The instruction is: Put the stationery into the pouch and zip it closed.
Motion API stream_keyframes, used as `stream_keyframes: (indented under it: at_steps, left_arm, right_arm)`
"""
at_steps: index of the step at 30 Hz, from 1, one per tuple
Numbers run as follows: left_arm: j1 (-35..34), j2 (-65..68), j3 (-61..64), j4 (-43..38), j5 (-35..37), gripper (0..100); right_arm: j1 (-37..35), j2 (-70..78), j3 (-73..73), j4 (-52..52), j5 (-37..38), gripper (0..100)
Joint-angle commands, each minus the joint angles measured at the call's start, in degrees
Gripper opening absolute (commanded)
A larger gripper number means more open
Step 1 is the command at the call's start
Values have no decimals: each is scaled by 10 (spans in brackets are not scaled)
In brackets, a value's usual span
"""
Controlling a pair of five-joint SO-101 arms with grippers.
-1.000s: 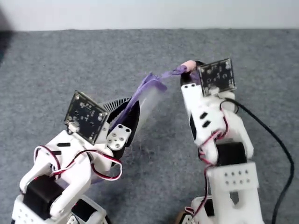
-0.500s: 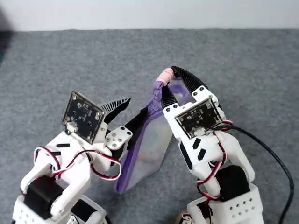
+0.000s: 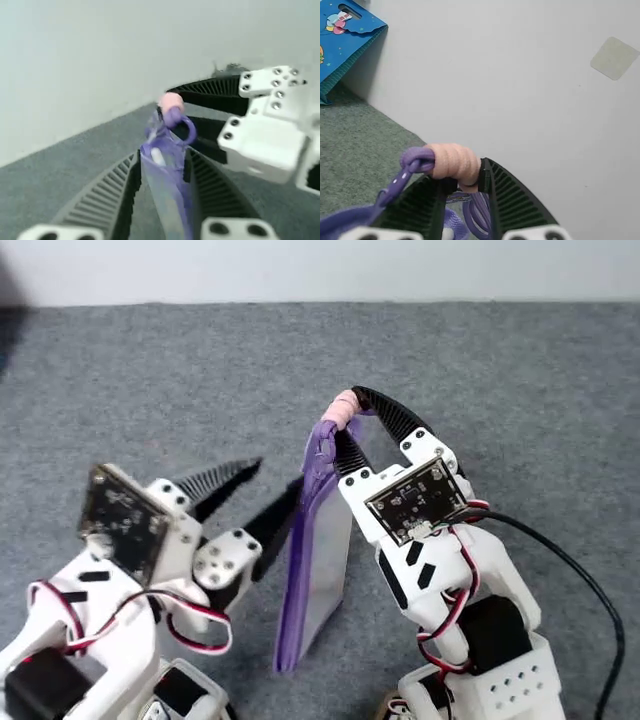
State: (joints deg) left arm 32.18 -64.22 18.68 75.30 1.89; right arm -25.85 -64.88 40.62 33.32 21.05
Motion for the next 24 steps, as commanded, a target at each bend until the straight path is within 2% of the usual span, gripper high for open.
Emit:
stream_keyframes:
  at_steps: [1, 7, 10, 17, 24]
  left_arm:
    - [51, 4, -26, 18, 9, 141]
    - [58, 4, 28, 13, 6, 141]
    - [57, 3, 64, -15, 5, 141]
    - [5, 3, 69, -51, 5, 141]
    - [2, 4, 74, -40, 5, 144]
  right_arm:
    - [-5, -14, -12, 1, 5, 8]
    - [-5, -16, -12, 1, 5, 8]
    - [-5, -17, -12, 1, 5, 8]
    - [-5, -17, -12, 0, 5, 8]
    - [-5, -17, -12, -4, 5, 8]
